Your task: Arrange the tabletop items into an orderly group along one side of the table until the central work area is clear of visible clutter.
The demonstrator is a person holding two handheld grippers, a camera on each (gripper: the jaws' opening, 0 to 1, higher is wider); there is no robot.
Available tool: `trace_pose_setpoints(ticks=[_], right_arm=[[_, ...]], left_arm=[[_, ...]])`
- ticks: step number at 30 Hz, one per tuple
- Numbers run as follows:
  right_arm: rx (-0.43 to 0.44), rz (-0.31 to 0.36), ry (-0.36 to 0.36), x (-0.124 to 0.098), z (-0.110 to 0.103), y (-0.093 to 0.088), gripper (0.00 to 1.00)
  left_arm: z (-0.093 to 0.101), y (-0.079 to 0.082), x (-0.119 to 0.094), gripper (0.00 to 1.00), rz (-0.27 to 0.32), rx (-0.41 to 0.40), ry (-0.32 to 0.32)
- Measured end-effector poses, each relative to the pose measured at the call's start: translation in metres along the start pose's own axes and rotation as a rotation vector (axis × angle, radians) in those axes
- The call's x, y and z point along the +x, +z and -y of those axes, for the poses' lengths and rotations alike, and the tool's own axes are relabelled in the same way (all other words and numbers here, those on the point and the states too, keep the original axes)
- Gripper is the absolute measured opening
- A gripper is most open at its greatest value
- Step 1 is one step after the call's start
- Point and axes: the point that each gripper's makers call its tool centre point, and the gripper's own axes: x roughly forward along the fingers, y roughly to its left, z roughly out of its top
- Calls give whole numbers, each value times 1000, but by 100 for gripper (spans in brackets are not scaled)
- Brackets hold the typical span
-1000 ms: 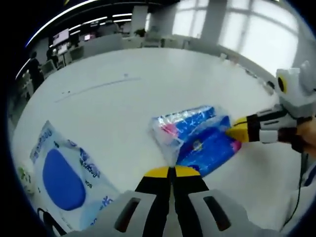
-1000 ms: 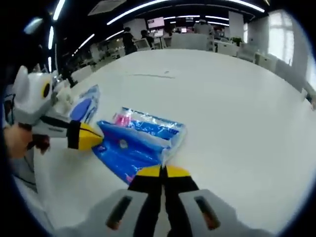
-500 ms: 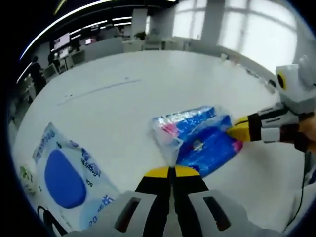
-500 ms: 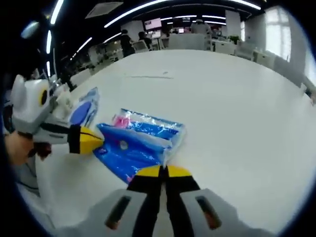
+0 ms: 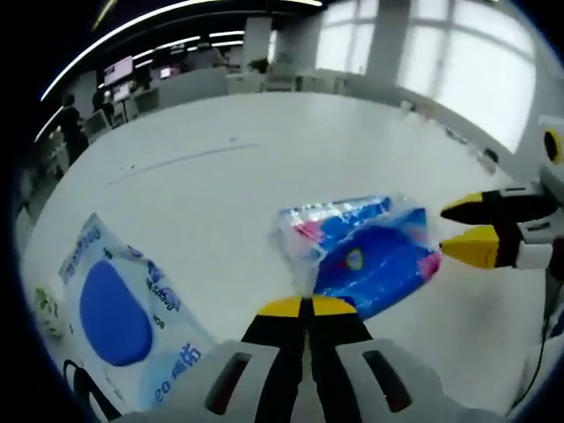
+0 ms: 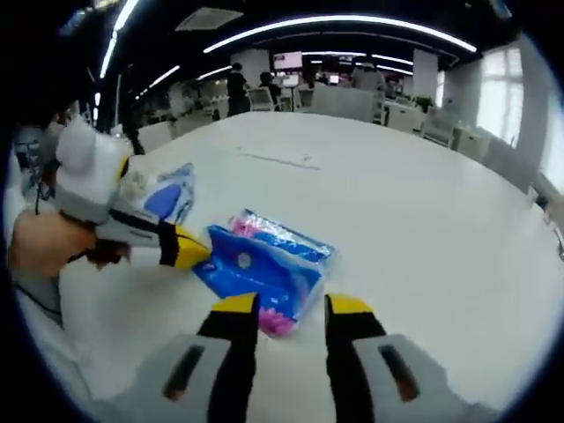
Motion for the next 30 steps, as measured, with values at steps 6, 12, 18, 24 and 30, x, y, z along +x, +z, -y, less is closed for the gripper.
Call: trace_pose_setpoints(ticks=[6, 12, 18, 24, 30], right_arm=[[15, -11, 53, 3, -15, -3, 38], [33, -17, 62, 0, -17, -9, 38], [46, -3, 51, -4, -13, -7, 39], [72, 10, 39, -11, -11, -8, 39], [77, 18, 35, -18, -12, -9, 39]], left_arm=[[0, 2, 0, 0, 8, 52, -12], [-4, 11, -7, 13, 38, -27, 8], [-7, 30, -15, 61, 121, -83, -2], [-4, 56, -26, 95, 243, -49, -30], [-7, 53, -31, 96, 235, -53, -21]])
